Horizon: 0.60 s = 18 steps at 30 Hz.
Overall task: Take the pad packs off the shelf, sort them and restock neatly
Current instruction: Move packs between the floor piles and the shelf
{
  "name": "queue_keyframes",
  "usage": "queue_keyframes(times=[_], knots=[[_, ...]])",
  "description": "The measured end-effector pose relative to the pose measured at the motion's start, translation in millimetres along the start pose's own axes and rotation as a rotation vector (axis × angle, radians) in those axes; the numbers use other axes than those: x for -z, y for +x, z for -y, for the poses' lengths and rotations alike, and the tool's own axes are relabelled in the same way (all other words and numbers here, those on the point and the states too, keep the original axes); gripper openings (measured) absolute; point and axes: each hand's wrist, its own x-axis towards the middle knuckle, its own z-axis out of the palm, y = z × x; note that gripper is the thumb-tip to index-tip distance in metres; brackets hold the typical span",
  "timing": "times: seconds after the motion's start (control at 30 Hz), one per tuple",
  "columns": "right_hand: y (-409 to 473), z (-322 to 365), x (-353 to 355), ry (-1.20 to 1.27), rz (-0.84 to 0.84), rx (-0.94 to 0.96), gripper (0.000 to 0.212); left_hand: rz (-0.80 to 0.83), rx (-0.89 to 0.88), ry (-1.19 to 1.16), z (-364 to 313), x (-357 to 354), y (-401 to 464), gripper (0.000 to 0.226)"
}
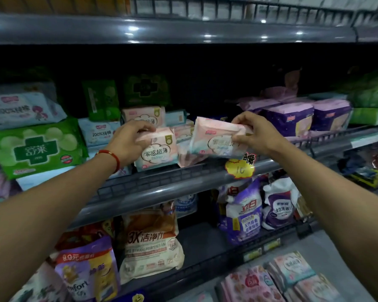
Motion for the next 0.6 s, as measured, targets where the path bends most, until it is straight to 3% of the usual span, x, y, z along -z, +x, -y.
queue_keyframes(times=[0.1, 0.23, 0.3, 0.43, 0.6], knots=[[-21, -4, 14, 0.158, -0.001, -0.118, 0.043, -0.025, 0.046, -0.088, -7, -1, -7, 0.034], [-60, -3, 25, 0.313, 0.054, -0.313, 0.025, -0.091, 0.075, -0.263, -19, -4, -16, 0.028], [-80, -8, 22, 0.427, 0.074, -0.403, 0.027, -0.086, 0.09, -0.398, -31, -11, -21, 0.025], [-124, -13, 18, 0.605, 0.062, -0.572, 0.024, 0.025, 0.261, -0.678, -57, -38, -39, 0.018], [-181, -44, 34, 0.642, -0.004, -0.745, 0.028, 0.184, 0.406, -0.784, -77, -96, -79, 0.027]])
